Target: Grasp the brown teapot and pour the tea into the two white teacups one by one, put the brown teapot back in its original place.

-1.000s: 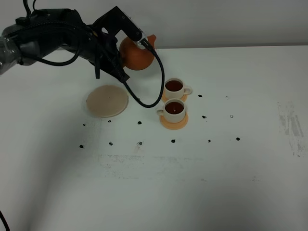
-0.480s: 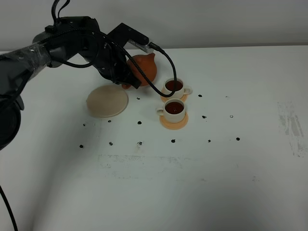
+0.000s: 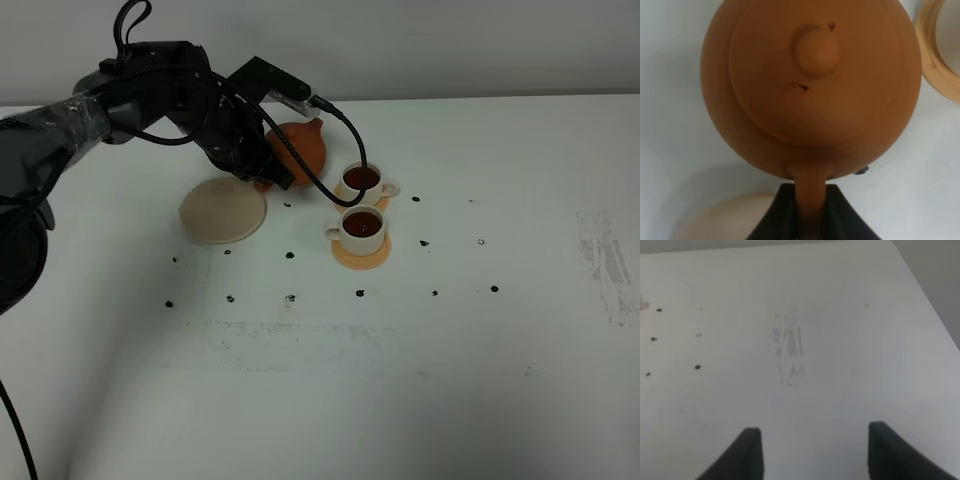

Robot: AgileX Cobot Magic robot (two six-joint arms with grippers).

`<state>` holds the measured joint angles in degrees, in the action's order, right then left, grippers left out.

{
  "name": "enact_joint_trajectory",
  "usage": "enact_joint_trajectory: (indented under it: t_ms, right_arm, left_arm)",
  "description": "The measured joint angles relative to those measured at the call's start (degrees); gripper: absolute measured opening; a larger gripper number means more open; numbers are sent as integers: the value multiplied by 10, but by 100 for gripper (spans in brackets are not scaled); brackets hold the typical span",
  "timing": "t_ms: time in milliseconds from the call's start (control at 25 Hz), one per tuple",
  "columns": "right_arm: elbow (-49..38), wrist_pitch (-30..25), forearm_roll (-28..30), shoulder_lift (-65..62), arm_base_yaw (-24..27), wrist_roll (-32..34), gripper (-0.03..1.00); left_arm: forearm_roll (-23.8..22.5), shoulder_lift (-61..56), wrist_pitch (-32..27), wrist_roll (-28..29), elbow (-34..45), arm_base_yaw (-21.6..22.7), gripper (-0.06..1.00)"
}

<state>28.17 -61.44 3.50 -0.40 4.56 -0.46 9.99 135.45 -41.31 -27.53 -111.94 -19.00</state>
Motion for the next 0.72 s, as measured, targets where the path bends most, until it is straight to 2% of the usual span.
enact_joint_trajectory:
  t_ms: [120, 240, 400, 720]
  right_arm:
    - [0, 0, 0, 0, 0, 0, 45]
    - [0, 0, 0, 0, 0, 0, 45]
    - [0, 0, 0, 0, 0, 0, 45]
    - [0, 0, 0, 0, 0, 0, 45]
  left_arm:
    - [-25, -34, 1, 4, 3, 0, 10]
    - [-40, -86, 16, 16, 38, 0, 10]
    - [-45, -161, 47, 23, 130, 3, 10]
    - [-35, -249, 66, 54, 293, 35, 10]
